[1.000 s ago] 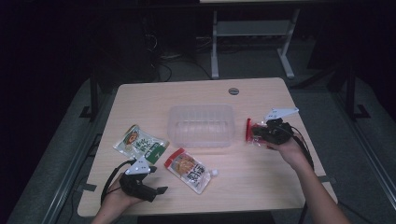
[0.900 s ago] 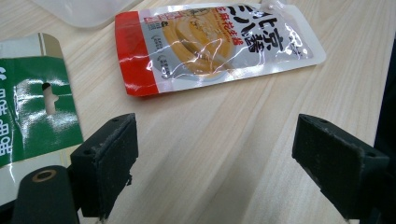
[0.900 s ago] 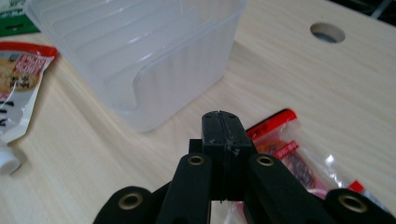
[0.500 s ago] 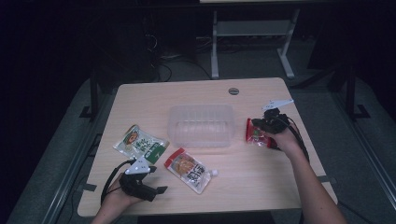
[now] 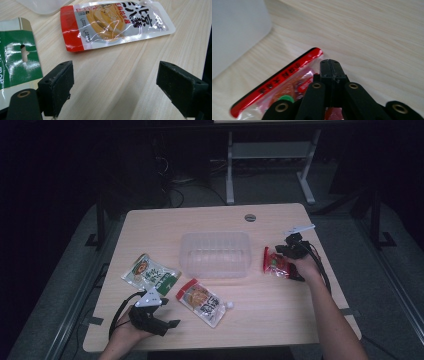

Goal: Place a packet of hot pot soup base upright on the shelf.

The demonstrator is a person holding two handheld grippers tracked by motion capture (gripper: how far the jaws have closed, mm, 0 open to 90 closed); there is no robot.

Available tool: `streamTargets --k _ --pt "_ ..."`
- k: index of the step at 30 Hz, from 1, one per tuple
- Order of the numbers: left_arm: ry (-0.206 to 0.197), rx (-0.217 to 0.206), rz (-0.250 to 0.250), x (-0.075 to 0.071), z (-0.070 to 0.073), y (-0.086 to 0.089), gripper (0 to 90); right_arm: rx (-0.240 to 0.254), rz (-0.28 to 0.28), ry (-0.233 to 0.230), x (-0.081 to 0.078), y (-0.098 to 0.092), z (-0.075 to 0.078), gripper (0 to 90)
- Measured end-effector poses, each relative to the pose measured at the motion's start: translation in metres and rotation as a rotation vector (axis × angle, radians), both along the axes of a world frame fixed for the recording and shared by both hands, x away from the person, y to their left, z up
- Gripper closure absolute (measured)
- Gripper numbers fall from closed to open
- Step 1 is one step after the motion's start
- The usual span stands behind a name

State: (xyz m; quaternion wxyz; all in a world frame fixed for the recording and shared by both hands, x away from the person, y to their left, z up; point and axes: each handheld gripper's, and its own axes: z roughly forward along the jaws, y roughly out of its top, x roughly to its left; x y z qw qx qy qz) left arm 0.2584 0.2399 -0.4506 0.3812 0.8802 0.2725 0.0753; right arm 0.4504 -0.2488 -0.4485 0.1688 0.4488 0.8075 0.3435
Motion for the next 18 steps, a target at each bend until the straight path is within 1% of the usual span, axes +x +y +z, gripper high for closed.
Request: streamTargets --k 1,2,3,5,8,12,13,14,15,16,18 --pt "-0.001 -0.005 0.003 0.0 0.0 -0.001 13.9 -0.003 -0.012 0.001 0.004 -0.002 -0.004 90.0" --pt "-0.002 -0.003 0.002 0.0 0.0 -0.001 13.9 -0.003 -0.012 0.001 0.004 -0.002 -0.004 90.0" --pt "-0.004 -0.002 0.0 0.0 0.0 -0.001 13.9 -0.006 -0.012 0.013 0.005 -0.003 -0.007 90.0" --pt "-0.004 -0.004 -0.001 0.0 0.0 -0.001 13.9 -0.01 -0.013 0.022 0.005 -0.005 -0.009 90.0" --pt "-0.005 -0.002 -0.002 0.0 0.0 -0.001 13.9 -0.006 -0.013 0.024 0.004 -0.007 -0.009 90.0" --pt "-0.006 -0.001 -0.01 -0.001 0.0 -0.002 14.1 0.0 0.002 0.03 0.0 -0.01 -0.007 90.0" --pt "-0.007 0.008 -0.017 -0.001 0.0 -0.003 14.1 -0.001 0.008 0.039 -0.001 -0.009 -0.006 90.0" --pt "-0.007 0.008 -0.017 -0.001 0.0 -0.003 14.1 -0.001 0.008 0.039 -0.001 -0.009 -0.006 90.0" --pt "-0.007 0.001 -0.016 -0.001 0.0 -0.004 14.1 -0.007 0.02 0.041 -0.003 -0.008 -0.007 90.0" --pt "-0.007 0.001 -0.016 -0.001 0.0 -0.004 14.1 -0.007 0.02 0.041 -0.003 -0.008 -0.007 90.0" --pt "-0.008 -0.001 -0.018 -0.001 0.0 -0.004 14.1 -0.018 0.041 0.047 -0.005 -0.005 -0.007 90.0"
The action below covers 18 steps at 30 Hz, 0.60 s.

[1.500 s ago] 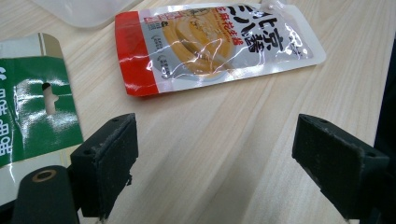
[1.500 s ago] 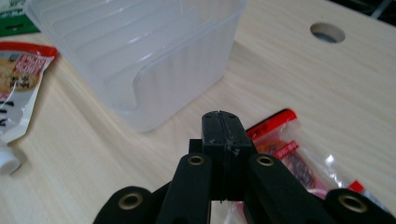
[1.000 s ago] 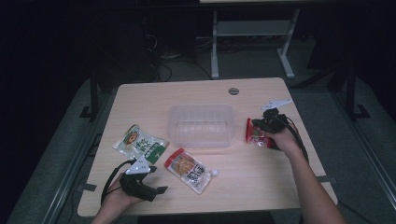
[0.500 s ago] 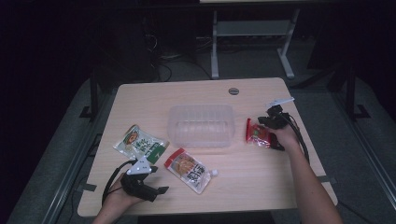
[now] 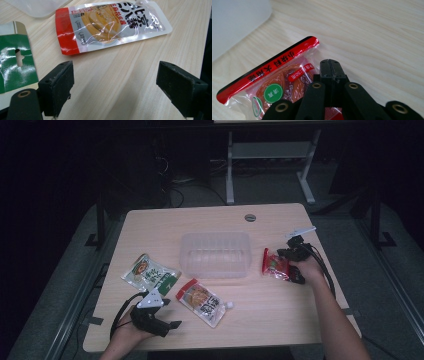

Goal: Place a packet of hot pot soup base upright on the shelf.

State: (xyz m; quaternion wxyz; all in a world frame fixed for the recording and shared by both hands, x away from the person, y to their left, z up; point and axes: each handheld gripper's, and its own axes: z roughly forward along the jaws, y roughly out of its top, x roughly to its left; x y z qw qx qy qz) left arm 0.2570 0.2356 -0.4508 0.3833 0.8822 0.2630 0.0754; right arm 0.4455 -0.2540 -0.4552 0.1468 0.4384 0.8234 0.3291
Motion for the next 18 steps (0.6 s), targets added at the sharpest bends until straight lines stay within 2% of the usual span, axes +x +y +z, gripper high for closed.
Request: streamTargets --k 7,15,18 --pt "-0.008 -0.001 -0.006 -0.001 0.001 -0.001 14.3 -0.042 0.058 0.009 -0.007 0.011 0.001 90.0" --pt "-0.006 -0.003 -0.014 -0.002 0.002 -0.002 14.3 -0.026 0.112 0.055 -0.017 0.021 0.002 90.0" --pt "-0.008 -0.001 -0.021 -0.003 0.003 -0.003 14.3 -0.024 0.144 0.051 -0.022 0.026 0.002 90.0"
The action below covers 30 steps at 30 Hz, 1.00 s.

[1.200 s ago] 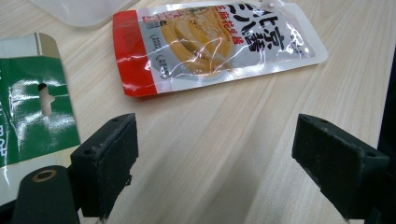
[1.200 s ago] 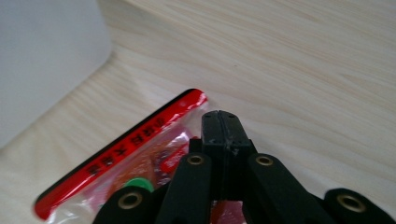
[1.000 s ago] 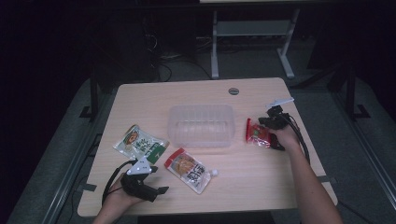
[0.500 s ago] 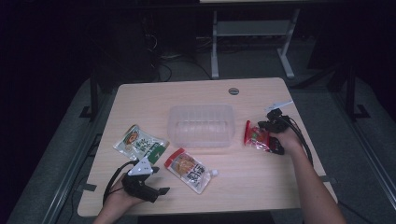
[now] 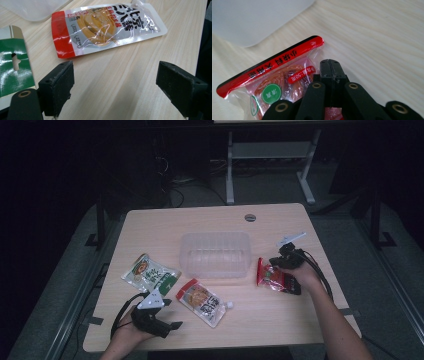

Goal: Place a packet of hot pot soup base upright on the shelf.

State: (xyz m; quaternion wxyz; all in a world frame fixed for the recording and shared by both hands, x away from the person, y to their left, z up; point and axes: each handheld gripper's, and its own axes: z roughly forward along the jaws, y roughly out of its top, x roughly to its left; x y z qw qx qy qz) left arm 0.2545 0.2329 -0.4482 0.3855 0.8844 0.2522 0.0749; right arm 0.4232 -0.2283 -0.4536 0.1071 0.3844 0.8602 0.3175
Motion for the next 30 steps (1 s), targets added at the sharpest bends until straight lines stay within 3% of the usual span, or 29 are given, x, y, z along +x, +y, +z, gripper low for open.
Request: streamTargets --k 23,30 --pt "0.015 -0.003 -0.012 -0.002 0.001 -0.003 14.7 -0.026 0.138 0.035 -0.047 0.029 0.004 90.0" --pt "0.013 -0.002 -0.015 -0.003 0.001 -0.004 14.8 -0.06 0.158 0.019 -0.067 0.031 0.008 90.0"
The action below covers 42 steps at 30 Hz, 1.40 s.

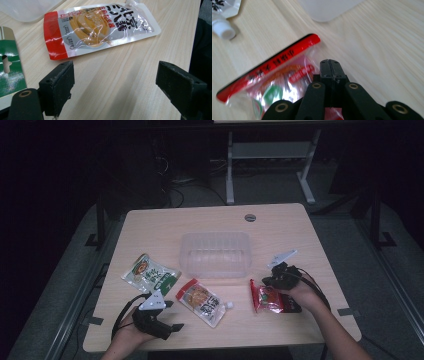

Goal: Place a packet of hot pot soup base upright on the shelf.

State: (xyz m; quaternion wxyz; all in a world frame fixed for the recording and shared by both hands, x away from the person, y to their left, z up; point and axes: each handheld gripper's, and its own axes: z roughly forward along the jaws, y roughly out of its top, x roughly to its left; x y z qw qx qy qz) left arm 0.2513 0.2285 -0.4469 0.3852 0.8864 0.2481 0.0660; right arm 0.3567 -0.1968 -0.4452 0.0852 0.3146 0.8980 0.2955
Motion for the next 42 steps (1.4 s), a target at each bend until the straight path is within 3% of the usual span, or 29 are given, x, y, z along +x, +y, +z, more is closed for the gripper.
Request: streamTargets --k 5,14,22,29,42 --pt "0.011 -0.008 0.01 -0.001 0.001 0.001 14.9 0.014 -0.07 -0.026 -0.017 -0.031 0.012 90.0" --pt "0.001 -0.019 -0.001 0.001 0.005 -0.003 15.2 -0.001 -0.163 0.004 -0.045 -0.072 0.002 90.0" --pt "0.001 -0.023 -0.029 0.006 0.006 -0.009 15.1 -0.024 -0.181 0.02 -0.04 -0.077 -0.009 90.0" --pt "-0.001 -0.026 -0.033 0.005 0.006 -0.01 15.1 -0.014 -0.174 0.031 -0.041 -0.076 -0.011 90.0" --pt "0.008 -0.03 -0.026 0.003 0.007 -0.014 15.1 -0.002 -0.072 0.017 -0.036 -0.05 -0.012 90.0"
